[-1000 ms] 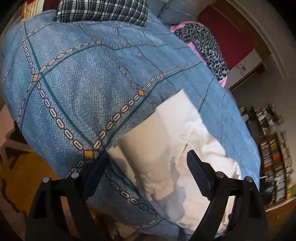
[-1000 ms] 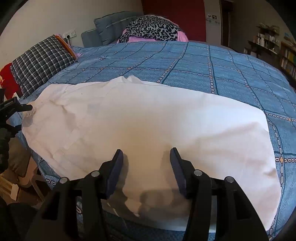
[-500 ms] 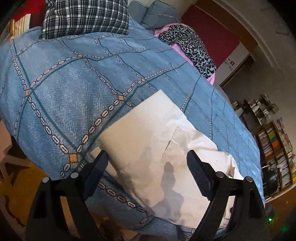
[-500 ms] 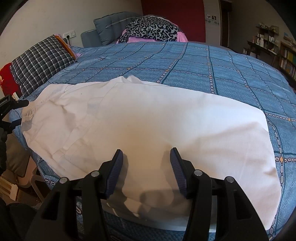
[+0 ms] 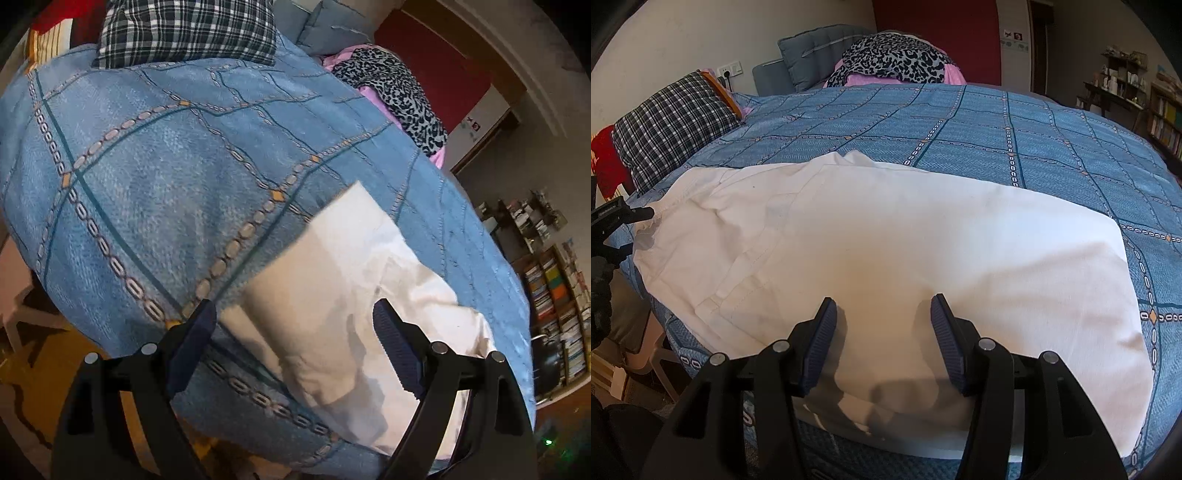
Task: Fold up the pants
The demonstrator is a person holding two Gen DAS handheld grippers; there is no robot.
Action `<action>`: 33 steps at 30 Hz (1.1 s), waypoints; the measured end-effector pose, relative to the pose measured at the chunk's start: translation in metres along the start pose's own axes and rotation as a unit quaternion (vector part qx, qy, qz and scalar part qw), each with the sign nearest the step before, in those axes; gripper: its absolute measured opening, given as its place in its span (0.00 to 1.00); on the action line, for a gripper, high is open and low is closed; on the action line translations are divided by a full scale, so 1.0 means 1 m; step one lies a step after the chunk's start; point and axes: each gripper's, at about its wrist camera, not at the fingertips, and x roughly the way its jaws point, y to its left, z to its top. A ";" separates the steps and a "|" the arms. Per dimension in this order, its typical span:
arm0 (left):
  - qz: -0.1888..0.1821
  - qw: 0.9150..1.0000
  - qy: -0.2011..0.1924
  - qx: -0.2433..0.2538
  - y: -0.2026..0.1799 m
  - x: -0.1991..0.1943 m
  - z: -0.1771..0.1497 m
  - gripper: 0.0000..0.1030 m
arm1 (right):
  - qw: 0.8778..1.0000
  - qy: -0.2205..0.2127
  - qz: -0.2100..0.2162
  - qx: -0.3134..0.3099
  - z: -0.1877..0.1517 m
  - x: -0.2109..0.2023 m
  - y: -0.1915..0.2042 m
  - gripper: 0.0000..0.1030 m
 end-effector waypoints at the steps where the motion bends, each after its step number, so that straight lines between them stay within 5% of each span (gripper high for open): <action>1: 0.005 1.000 -0.005 0.004 -0.002 -0.002 -0.001 0.85 | 1.000 0.000 0.000 0.000 0.000 0.000 0.001 0.52; 5: 0.004 1.000 -0.019 0.018 -0.013 -0.010 -0.004 0.86 | 1.000 0.000 -0.001 0.000 0.000 0.000 0.001 0.53; 9: -0.034 0.999 -0.027 0.015 -0.018 -0.014 -0.001 0.86 | 1.000 -0.002 -0.002 -0.002 0.001 0.001 0.003 0.54; 19: -0.059 0.997 0.018 -0.048 0.010 0.016 0.001 0.87 | 1.000 -0.005 -0.005 -0.003 -0.002 0.002 0.005 0.55; 21: -0.065 0.996 0.023 -0.056 0.012 0.013 0.000 0.81 | 1.000 -0.005 -0.005 -0.003 -0.002 0.002 0.005 0.55; 23: -0.066 0.996 0.027 -0.051 0.010 0.008 0.001 0.53 | 1.000 -0.006 -0.006 -0.004 -0.002 0.002 0.005 0.55; 25: -0.079 0.996 0.028 -0.034 0.002 0.004 0.003 0.44 | 1.000 -0.006 -0.005 -0.004 -0.002 0.002 0.006 0.55; 29: -0.097 0.995 0.016 0.005 -0.019 -0.003 0.004 0.43 | 1.000 -0.006 -0.006 -0.005 -0.003 0.002 0.006 0.55; 33: -0.084 0.995 0.038 -0.040 -0.011 0.018 0.002 0.51 | 1.000 -0.006 -0.006 -0.004 -0.002 0.003 0.007 0.55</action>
